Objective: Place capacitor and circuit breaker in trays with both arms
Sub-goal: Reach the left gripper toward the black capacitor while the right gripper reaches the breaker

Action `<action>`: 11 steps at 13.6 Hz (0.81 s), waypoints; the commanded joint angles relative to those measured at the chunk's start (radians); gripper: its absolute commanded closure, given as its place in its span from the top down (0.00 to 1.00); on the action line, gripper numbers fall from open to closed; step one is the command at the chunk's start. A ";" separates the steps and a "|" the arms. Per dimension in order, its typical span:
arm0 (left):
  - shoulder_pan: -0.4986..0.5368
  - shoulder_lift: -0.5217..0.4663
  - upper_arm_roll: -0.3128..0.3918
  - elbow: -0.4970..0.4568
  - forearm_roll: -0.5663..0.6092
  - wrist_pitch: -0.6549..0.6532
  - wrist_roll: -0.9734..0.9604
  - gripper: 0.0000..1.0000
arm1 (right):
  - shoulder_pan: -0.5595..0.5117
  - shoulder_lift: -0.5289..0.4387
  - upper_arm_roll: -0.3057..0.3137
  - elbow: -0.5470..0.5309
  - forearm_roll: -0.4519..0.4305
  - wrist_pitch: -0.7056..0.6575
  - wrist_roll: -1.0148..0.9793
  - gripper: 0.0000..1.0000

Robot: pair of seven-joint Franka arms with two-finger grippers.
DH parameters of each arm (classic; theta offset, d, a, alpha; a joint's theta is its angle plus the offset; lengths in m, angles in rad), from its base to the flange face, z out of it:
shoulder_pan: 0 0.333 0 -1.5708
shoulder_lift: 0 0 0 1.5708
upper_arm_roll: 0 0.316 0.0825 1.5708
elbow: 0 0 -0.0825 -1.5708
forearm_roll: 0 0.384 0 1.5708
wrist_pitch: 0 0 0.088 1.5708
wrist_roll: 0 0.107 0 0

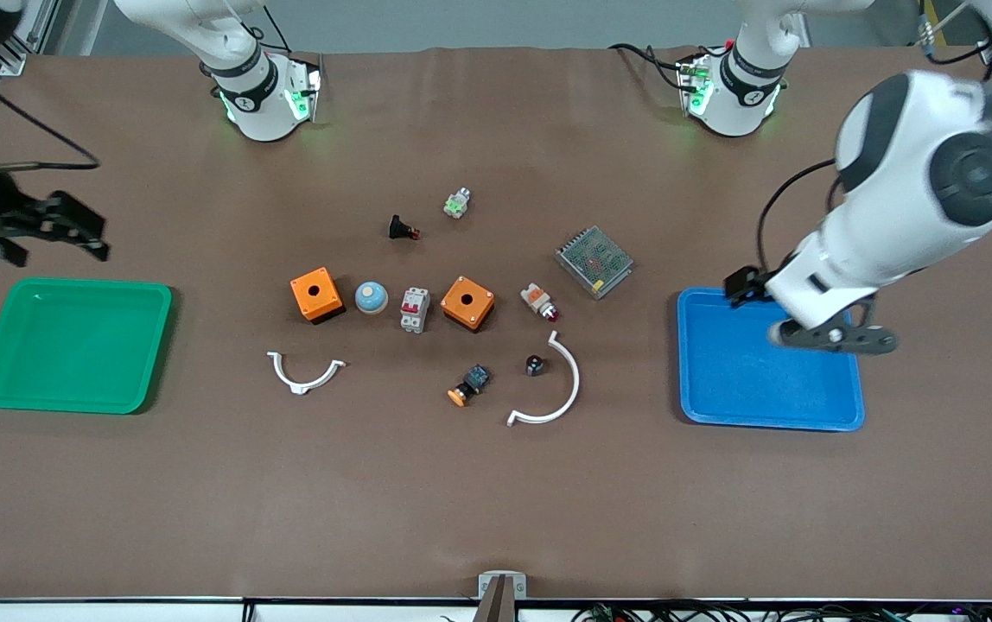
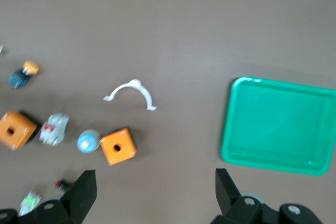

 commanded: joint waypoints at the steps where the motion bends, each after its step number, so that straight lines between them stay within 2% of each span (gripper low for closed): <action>1: -0.082 0.104 0.002 0.052 0.002 0.068 -0.142 1.00 | 0.125 0.014 -0.003 -0.028 -0.019 -0.010 0.028 1.00; 3: -0.138 0.182 0.002 0.072 0.002 0.154 -0.243 0.95 | 0.217 0.043 -0.001 -0.094 -0.017 0.067 0.150 1.00; 5: -0.195 0.263 0.005 0.105 0.003 0.231 -0.330 0.93 | 0.296 0.057 -0.001 -0.204 -0.005 0.201 0.270 1.00; 7: -0.243 0.336 0.008 0.141 0.003 0.291 -0.390 0.87 | 0.323 0.098 -0.001 -0.300 0.075 0.353 0.291 1.00; 11: -0.306 0.437 0.014 0.159 0.011 0.442 -0.464 0.81 | 0.401 0.242 -0.001 -0.394 0.175 0.603 0.314 1.00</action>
